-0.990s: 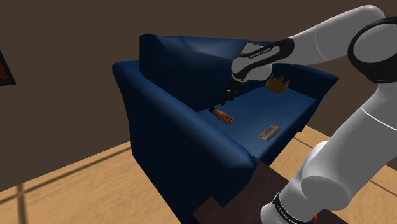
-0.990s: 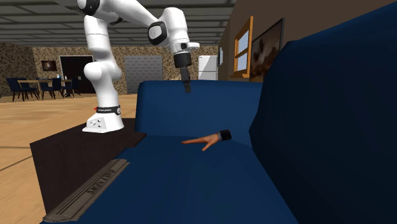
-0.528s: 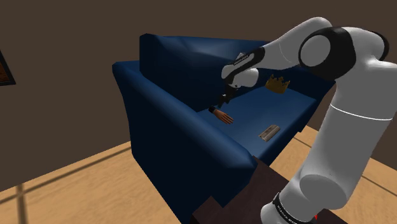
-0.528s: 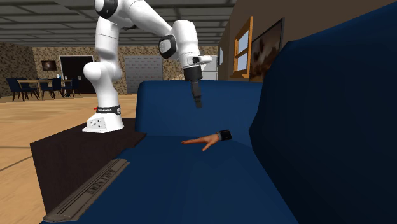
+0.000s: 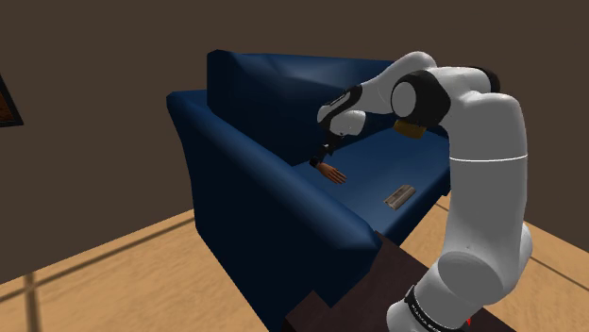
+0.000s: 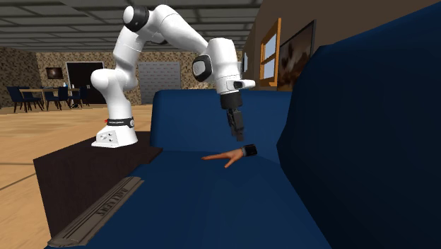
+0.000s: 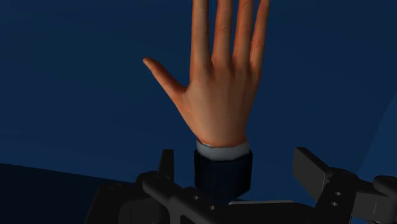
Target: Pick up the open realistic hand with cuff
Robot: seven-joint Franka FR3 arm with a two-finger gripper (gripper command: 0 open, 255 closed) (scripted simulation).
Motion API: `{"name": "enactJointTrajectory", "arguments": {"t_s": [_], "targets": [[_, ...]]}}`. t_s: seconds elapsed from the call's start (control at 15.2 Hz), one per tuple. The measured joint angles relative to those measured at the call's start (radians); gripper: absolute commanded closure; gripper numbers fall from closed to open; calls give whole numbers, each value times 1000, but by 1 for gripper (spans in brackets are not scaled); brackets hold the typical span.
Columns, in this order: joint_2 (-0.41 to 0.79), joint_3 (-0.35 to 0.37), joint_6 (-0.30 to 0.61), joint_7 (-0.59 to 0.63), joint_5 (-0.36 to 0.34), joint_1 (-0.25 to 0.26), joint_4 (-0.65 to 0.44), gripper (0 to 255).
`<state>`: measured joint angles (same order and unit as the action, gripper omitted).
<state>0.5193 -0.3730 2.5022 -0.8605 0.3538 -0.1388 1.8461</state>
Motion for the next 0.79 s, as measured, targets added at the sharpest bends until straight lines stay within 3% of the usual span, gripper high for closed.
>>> {"name": "enactJointTrajectory", "arguments": {"t_s": [0.59, 0.66, 0.79], "targets": [[113, 42, 63, -41, 47, -39, -50, 0], [116, 44, 67, -42, 48, -40, -50, 255], [117, 45, 70, -43, 50, -40, -49, 255]]}}
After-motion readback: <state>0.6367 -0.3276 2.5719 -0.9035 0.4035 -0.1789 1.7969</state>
